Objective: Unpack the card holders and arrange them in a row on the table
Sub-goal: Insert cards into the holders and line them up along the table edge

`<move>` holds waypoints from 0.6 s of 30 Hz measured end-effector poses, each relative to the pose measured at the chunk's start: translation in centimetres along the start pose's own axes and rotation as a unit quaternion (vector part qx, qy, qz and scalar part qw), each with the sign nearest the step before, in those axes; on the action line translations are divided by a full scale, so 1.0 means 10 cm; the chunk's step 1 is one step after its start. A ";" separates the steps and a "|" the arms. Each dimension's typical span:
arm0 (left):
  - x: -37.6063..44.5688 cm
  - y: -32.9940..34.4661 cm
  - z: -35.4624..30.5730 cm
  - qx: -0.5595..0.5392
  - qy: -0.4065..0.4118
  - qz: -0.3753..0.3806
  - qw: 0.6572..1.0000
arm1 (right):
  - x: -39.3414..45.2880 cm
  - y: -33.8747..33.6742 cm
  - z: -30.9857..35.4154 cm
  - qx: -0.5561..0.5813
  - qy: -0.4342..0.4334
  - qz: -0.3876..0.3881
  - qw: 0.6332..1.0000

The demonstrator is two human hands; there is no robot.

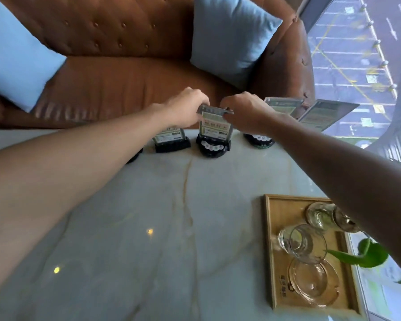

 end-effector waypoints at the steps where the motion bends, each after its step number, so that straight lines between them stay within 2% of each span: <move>1: 0.03 0.00 0.02 -0.003 -0.004 -0.019 1.000 | 0.03 -0.02 -0.02 -0.002 -0.001 -0.013 1.000; 5: 0.11 -0.05 0.00 -0.036 0.000 -0.065 0.997 | 0.04 -0.17 -0.17 -0.003 0.012 -0.043 0.999; 18: 0.27 -0.03 -0.16 -0.052 0.010 -0.080 0.995 | 0.03 -0.21 -0.45 0.006 0.028 -0.028 0.999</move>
Point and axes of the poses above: each hand's wrist, its own x-axis towards the middle knuckle, its own y-axis out of the palm, z = x × y, the point moved 10 cm from there along x, towards the middle knuckle, and after that the axes turned 3 degrees about z, right-handed, at the moved point
